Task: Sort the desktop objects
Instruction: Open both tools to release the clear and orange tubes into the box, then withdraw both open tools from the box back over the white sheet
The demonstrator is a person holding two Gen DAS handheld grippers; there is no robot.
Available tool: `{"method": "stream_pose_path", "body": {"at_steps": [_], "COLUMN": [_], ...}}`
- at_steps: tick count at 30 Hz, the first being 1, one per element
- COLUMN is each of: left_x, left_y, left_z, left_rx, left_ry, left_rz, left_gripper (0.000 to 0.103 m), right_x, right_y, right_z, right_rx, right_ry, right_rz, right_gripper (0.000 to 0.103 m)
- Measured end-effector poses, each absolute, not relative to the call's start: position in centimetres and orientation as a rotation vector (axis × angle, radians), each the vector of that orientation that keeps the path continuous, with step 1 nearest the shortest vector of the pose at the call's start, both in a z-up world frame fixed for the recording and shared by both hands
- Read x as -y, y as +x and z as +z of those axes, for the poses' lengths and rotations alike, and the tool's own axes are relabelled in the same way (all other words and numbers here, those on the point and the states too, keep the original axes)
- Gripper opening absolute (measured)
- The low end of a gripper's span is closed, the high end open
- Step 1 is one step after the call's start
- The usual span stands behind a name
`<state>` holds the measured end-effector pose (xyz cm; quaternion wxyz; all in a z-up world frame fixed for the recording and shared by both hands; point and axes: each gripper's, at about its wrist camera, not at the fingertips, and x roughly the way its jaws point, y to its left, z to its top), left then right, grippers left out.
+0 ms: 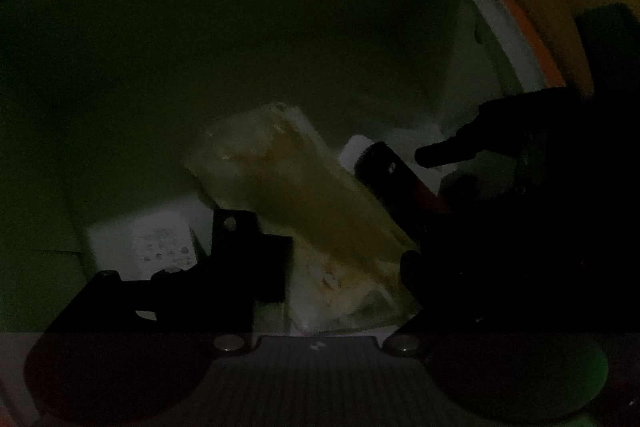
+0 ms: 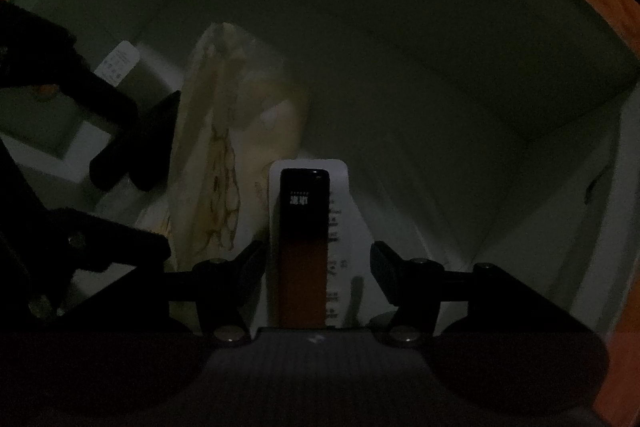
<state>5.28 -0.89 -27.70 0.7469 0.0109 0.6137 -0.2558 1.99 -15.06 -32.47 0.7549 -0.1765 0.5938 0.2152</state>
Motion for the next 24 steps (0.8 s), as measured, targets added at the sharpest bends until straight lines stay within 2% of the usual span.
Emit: {"method": "stream_pose_path", "body": {"at_steps": [17, 24], "left_x": [-0.2, -1.3], "left_y": [7.3, 9.3], "left_z": [-24.1, -21.2], "left_rx": [-1.24, -1.169], "left_ry": [-0.031, -0.047], "left_rz": [-0.541, -0.515], "left_gripper": [0.09, 0.09], "right_x": [15.5, 16.8], "right_y": [2.2, 4.4], "right_z": [-33.0, -30.5], "right_rx": [-1.268, -1.269], "right_ry": [-0.319, -0.195], "right_rz": [0.462, 0.455], "right_gripper": [0.062, 0.061]}}
